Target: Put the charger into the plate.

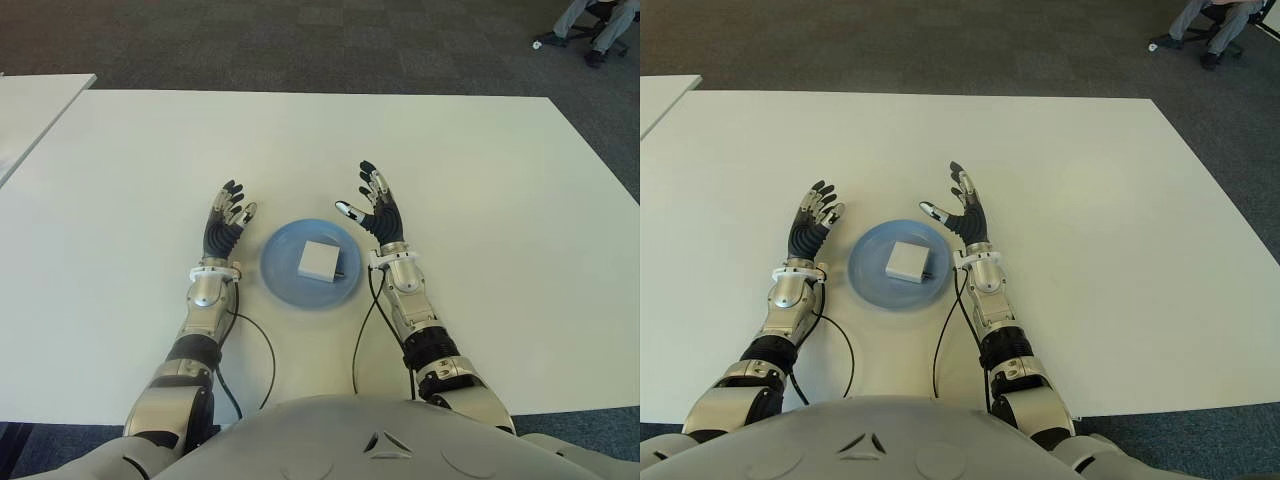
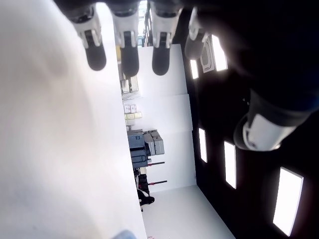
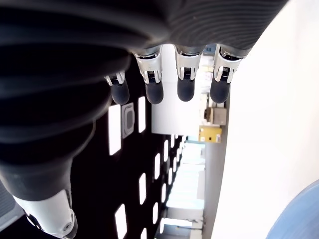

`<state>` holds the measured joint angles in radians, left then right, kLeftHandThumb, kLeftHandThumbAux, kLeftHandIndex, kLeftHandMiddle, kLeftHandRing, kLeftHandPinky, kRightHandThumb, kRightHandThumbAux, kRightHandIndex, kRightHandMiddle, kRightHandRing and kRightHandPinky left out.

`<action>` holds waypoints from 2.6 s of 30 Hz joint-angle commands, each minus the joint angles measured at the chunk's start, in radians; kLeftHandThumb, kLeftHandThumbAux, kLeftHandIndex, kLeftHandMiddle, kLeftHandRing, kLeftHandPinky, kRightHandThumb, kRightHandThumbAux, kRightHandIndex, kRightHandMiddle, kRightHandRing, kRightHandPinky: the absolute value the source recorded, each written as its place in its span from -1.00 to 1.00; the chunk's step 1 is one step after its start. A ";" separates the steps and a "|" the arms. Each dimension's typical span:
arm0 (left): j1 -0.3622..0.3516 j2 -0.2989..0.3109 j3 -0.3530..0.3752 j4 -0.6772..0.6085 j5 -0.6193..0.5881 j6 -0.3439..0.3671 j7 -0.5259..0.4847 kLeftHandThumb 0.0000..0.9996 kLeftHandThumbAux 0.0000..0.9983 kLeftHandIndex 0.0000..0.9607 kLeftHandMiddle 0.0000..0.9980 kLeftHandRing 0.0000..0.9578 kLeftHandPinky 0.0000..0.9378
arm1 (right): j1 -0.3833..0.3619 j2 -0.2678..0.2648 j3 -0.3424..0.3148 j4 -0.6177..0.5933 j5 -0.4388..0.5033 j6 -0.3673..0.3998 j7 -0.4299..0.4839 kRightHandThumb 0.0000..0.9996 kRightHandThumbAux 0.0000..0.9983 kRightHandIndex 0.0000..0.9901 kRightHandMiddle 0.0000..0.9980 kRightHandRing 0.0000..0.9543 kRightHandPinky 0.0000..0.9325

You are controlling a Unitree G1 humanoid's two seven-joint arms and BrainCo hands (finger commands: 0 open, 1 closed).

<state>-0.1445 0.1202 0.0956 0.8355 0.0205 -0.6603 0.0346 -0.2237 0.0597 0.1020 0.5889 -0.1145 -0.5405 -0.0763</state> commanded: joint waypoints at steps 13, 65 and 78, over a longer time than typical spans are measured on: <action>0.154 -0.016 -0.017 -0.030 0.019 0.045 0.000 -1.00 0.02 -0.86 -0.73 -0.71 -0.67 | -0.021 0.040 -0.020 0.135 0.009 -0.083 -0.068 -0.96 0.36 -0.91 -0.89 -0.93 -0.90; 0.226 -0.014 -0.024 -0.193 -0.003 0.132 -0.020 -1.00 0.02 -0.86 -0.70 -0.70 -0.69 | -0.062 0.056 -0.119 0.029 0.036 0.525 -0.183 -1.00 0.25 -1.00 -1.00 -1.00 -1.00; 0.233 -0.007 -0.019 -0.224 -0.010 0.157 -0.023 -1.00 0.03 -0.87 -0.70 -0.71 -0.71 | -0.047 0.063 -0.105 -0.023 0.064 0.558 -0.158 -1.00 0.23 -1.00 -1.00 -1.00 -1.00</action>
<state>0.0336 0.1203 0.0766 0.5757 0.0150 -0.5610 0.0270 -0.3136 0.0723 -0.0052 0.5529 -0.0731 -0.0079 -0.2449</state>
